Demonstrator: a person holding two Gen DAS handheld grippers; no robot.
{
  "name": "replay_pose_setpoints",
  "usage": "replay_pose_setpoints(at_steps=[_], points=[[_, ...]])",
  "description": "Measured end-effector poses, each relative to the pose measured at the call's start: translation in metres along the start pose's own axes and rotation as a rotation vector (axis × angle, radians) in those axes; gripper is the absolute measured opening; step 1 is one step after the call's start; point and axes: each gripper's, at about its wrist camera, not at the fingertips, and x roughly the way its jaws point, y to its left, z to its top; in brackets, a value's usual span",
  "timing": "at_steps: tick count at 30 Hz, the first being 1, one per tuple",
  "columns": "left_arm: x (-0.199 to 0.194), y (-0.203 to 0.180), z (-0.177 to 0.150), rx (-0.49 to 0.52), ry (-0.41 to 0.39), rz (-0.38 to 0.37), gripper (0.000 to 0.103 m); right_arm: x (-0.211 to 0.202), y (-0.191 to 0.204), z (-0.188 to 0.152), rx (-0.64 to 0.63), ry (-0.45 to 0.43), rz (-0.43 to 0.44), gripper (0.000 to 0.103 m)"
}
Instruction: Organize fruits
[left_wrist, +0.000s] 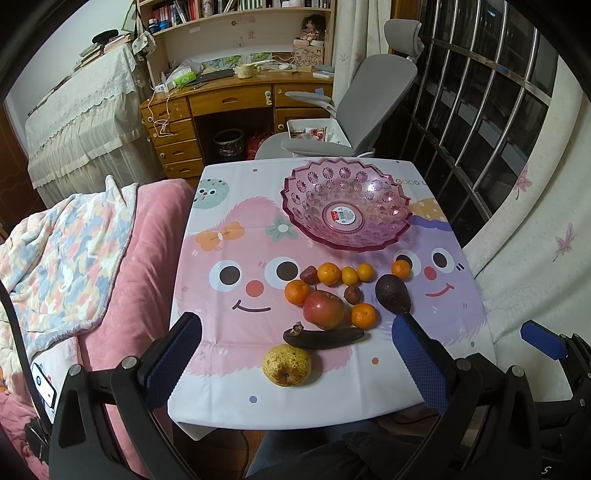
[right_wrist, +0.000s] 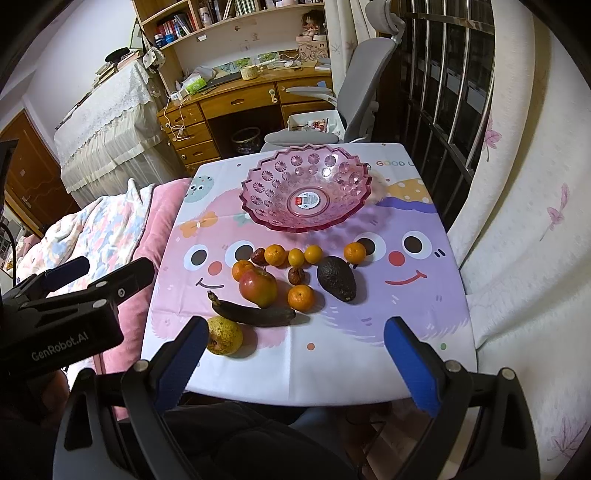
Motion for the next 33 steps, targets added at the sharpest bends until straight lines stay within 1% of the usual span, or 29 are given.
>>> replay_pose_setpoints(at_steps=[18,19,24,28,29,33], points=[[0.004,-0.004,-0.002,0.002,0.004,-0.013,0.102,0.0,0.005,-0.005,0.004,-0.009,-0.002,0.097],[0.005,-0.004,-0.003,0.003,0.006,-0.015,0.102,-0.002,0.004,0.0,0.007,-0.011,-0.003,0.097],[0.013,0.006,-0.014,-0.003,0.02,-0.029,0.102,-0.005,0.01,-0.001,0.017,-0.015,-0.005,0.097],[0.011,0.012,-0.014,0.001,0.037,-0.045,0.102,-0.004,0.01,-0.002,0.018,-0.016,-0.007,0.097],[0.011,0.013,-0.015,0.002,0.041,-0.049,0.102,-0.006,0.018,-0.001,0.019,-0.017,-0.008,0.097],[0.013,0.02,-0.014,0.005,0.057,-0.067,0.102,-0.003,0.02,-0.008,0.037,-0.022,-0.028,0.097]])
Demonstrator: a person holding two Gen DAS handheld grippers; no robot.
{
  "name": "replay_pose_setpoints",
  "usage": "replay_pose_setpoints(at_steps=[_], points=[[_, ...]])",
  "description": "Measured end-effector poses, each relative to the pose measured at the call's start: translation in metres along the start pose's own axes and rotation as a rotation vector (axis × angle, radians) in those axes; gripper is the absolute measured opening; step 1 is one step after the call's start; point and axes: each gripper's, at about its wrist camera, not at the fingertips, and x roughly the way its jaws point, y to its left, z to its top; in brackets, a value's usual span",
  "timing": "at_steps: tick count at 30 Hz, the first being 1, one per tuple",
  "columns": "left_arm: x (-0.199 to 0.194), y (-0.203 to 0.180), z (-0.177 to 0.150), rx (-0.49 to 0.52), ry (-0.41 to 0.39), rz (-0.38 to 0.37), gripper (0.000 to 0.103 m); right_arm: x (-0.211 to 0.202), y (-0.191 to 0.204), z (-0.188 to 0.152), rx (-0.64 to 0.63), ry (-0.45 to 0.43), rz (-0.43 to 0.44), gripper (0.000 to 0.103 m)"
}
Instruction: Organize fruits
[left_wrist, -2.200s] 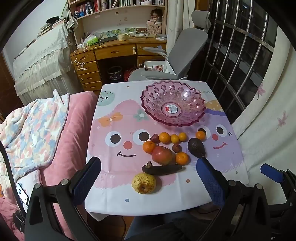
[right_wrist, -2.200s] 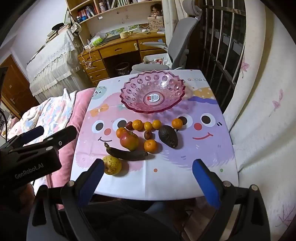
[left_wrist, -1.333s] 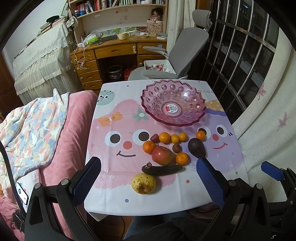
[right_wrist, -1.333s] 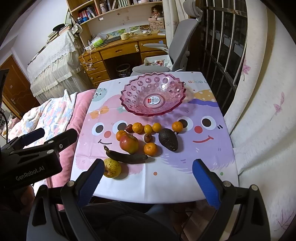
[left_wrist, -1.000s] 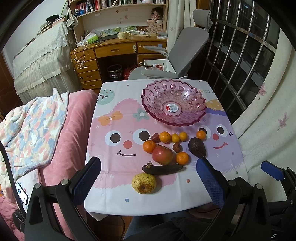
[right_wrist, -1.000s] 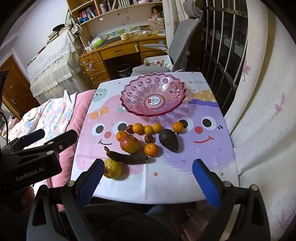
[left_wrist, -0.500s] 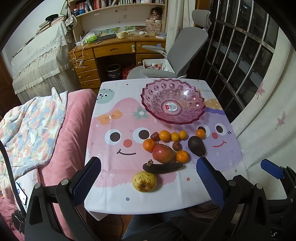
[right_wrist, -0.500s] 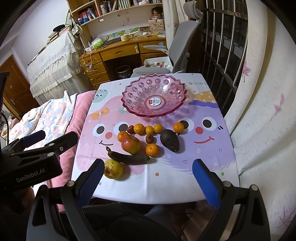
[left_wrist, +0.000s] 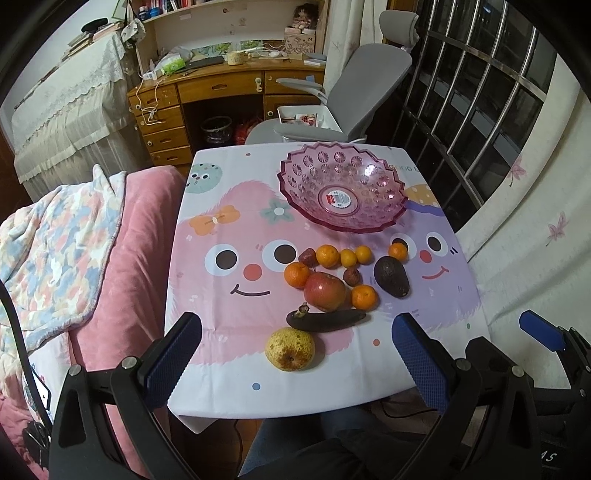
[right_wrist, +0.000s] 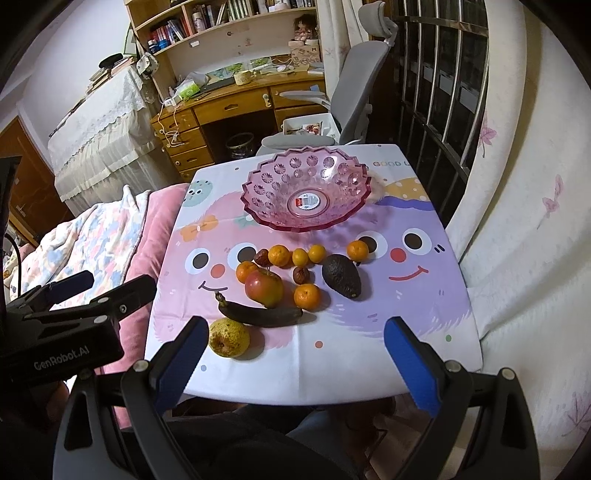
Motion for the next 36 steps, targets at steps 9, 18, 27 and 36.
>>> replay_pose_setpoints(at_steps=[9,18,27,36], points=[[0.007,0.02,0.006,0.019,0.012,-0.017,0.102,0.004,0.01,-0.008,0.044,-0.018,-0.046,0.097],[0.033,0.049,0.009,0.009,0.062,-0.075,0.102,0.008,0.015,-0.015,0.075,-0.097,-0.14,0.097],[0.084,0.065,-0.007,0.001,0.21,-0.098,0.102,0.034,0.014,-0.021,0.057,-0.054,-0.221,0.097],[0.143,0.067,-0.027,0.01,0.322,-0.15,0.102,0.07,0.018,-0.027,-0.055,-0.046,-0.249,0.097]])
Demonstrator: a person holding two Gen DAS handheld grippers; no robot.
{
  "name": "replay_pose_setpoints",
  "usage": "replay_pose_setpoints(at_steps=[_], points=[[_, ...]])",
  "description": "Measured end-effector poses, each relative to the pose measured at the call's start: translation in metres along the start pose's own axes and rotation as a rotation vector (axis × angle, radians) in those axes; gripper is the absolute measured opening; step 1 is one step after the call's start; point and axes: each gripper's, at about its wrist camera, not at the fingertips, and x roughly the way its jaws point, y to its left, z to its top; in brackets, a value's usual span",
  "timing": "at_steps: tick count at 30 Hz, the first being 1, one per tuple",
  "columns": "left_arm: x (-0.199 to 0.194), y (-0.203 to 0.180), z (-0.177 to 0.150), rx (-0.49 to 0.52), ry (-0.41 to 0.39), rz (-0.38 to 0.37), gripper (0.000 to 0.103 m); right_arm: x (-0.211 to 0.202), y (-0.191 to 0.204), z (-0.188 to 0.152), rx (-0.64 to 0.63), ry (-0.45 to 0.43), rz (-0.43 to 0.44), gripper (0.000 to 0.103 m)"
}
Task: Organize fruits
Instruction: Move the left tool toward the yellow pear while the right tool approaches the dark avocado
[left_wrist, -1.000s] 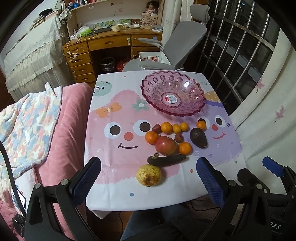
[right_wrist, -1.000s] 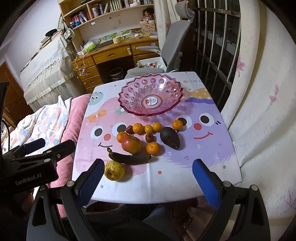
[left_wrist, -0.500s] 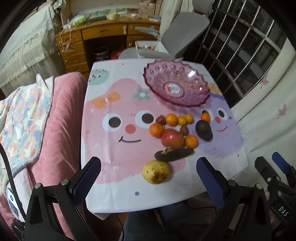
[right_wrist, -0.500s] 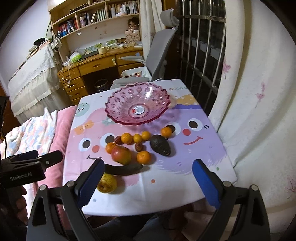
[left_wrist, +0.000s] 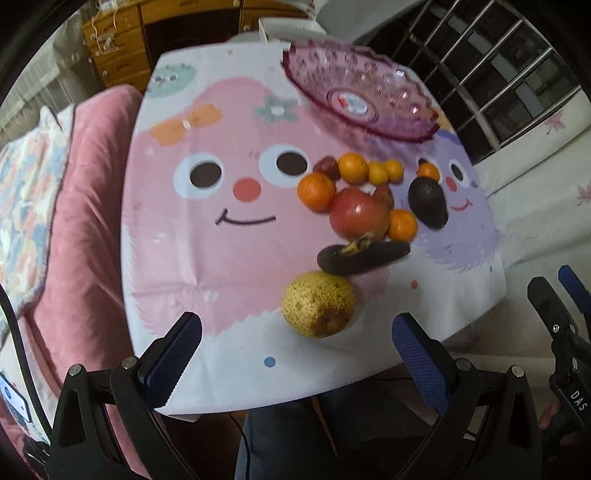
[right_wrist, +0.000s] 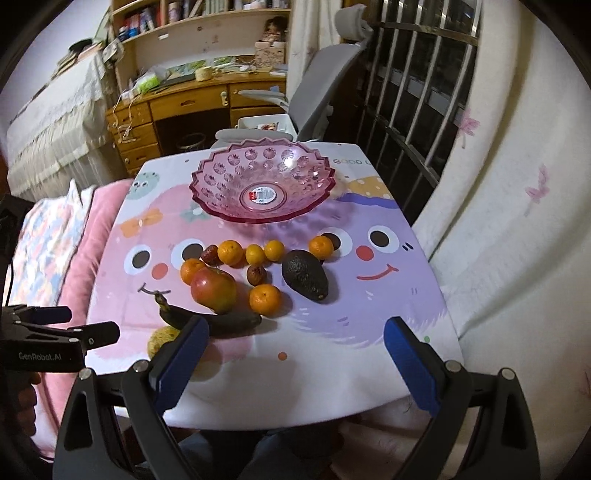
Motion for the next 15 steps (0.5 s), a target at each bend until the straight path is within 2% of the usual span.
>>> replay_pose_setpoints(at_steps=[6,15], points=[[0.04,0.002,0.003,-0.026,0.082,-0.014,0.102,0.028,0.006,0.001,-0.064,0.014,-0.014,0.096],[0.091,0.0,0.01,-0.102,0.186,-0.025,0.102,0.078,-0.006,0.009,-0.084,0.053,0.003,0.096]])
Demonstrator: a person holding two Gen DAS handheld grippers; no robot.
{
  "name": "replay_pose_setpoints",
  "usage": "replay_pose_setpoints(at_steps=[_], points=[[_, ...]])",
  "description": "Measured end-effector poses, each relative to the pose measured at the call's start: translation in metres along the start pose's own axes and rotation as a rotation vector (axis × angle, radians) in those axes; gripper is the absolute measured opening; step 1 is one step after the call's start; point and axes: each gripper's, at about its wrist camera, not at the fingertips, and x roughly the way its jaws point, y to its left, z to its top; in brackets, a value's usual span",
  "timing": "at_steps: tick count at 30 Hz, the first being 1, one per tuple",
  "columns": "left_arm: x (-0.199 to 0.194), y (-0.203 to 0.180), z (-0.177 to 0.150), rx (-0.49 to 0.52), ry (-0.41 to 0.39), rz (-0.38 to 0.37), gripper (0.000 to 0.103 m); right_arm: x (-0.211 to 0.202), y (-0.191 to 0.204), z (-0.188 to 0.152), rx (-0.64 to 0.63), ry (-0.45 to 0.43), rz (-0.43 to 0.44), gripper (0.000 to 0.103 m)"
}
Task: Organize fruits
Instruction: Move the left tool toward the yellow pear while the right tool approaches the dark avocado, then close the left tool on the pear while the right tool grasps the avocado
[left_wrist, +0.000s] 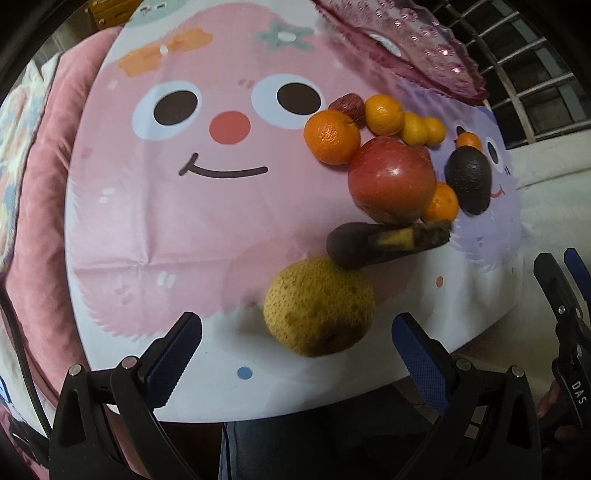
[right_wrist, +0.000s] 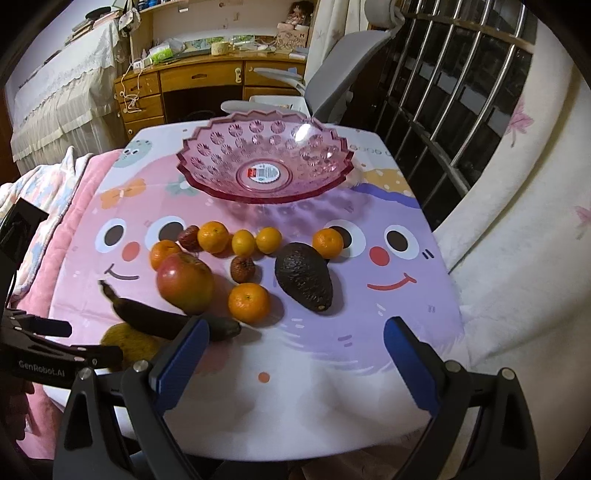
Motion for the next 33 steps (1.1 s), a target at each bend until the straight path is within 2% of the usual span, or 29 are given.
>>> replay_pose_setpoints(at_steps=[5,9,11,17,22,27,33], points=[[0.02,-0.005,0.01,-0.049,0.053,-0.003,0.102,0.03,-0.008,0.008,-0.014,0.043,0.036,0.095],[0.034,-0.007,0.016,-0.095,0.085,0.0,0.102,0.054,-0.012,0.015,-0.036,0.076,0.065,0.09],[0.042,-0.007,0.018,-0.125,0.103,-0.002,0.098,0.065,-0.013,0.019,-0.05,0.087,0.076,0.089],[0.054,-0.006,0.025,-0.195,0.149,-0.005,0.095,0.097,-0.012,0.026,-0.121,0.123,0.096,0.086],[0.064,0.001,0.029,-0.265,0.178,-0.016,0.091,0.121,-0.01,0.03,-0.179,0.161,0.117,0.077],[0.073,0.003,0.027,-0.302,0.194,-0.022,0.09,0.13,-0.014,0.037,-0.192,0.156,0.135,0.075],[0.074,0.004,0.019,-0.32,0.188,-0.016,0.089,0.141,-0.013,0.038,-0.204,0.19,0.177,0.062]])
